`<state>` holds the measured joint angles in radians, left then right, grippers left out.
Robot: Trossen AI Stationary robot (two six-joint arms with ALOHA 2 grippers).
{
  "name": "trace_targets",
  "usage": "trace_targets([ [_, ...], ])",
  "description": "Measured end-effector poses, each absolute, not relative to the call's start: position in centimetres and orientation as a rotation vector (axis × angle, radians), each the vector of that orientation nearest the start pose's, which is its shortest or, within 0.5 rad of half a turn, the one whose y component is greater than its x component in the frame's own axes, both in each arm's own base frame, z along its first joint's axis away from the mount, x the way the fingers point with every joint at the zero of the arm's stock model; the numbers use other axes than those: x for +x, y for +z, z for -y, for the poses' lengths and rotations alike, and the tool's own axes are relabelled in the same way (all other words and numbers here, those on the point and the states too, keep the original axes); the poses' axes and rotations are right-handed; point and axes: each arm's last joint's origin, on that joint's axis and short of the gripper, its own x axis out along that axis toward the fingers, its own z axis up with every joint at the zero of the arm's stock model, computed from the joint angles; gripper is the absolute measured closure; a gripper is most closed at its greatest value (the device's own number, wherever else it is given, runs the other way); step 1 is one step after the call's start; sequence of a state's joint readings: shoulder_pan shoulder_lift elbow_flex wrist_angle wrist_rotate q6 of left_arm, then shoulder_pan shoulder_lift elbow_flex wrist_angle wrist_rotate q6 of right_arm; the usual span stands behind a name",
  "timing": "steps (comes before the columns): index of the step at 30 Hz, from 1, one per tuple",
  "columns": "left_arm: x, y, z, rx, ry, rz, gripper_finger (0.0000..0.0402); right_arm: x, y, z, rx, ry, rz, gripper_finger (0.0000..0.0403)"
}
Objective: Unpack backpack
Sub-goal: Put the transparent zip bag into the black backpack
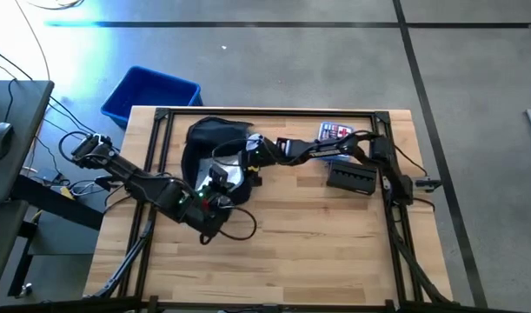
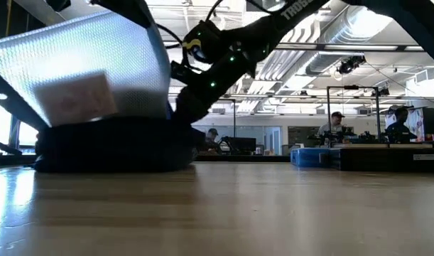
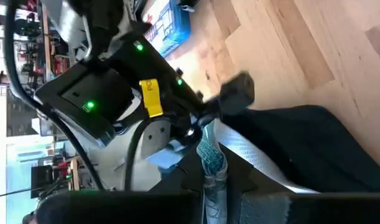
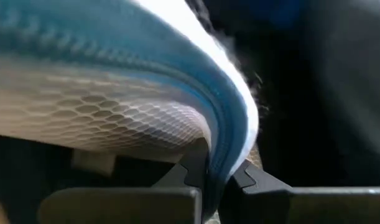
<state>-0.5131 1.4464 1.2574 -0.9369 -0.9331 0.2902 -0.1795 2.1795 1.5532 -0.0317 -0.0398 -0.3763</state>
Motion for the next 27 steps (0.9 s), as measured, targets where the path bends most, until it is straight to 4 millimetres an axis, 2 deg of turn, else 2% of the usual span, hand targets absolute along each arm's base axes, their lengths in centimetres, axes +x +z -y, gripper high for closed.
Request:
trace_targets([
  [5, 24.6, 30.3, 12.1, 1.087, 0.336, -0.883, 0.0401, 48.7, 16.5, 8.9, -0.311, -0.038, -0.497, 0.0403],
  [10, 24.3, 30.4, 12.2, 1.073, 0.397, -0.861, 0.0401, 49.1, 16.5, 9.0, -0.181, -0.071, -0.431, 0.0403],
  [16, 24.1, 29.8, 12.2, 0.894, 0.247, -0.936, 0.0401, 49.2, 15.6, 7.7, -0.152, -0.035, -0.481, 0.0403],
  [21, 23.9, 29.5, 12.3, 0.81, 0.26, -0.955, 0.0401, 49.1, 15.2, 7.4, -0.198, -0.134, -0.547, 0.0398],
  [24, 23.9, 29.4, 12.4, 0.774, 0.302, -0.942, 0.0401, 48.9, 15.0, 7.5, -0.191, -0.139, -0.571, 0.0369],
  [27, 23.7, 29.3, 12.4, 0.737, 0.369, -0.926, 0.0401, 48.6, 14.9, 7.5, -0.194, -0.146, -0.612, 0.0314],
])
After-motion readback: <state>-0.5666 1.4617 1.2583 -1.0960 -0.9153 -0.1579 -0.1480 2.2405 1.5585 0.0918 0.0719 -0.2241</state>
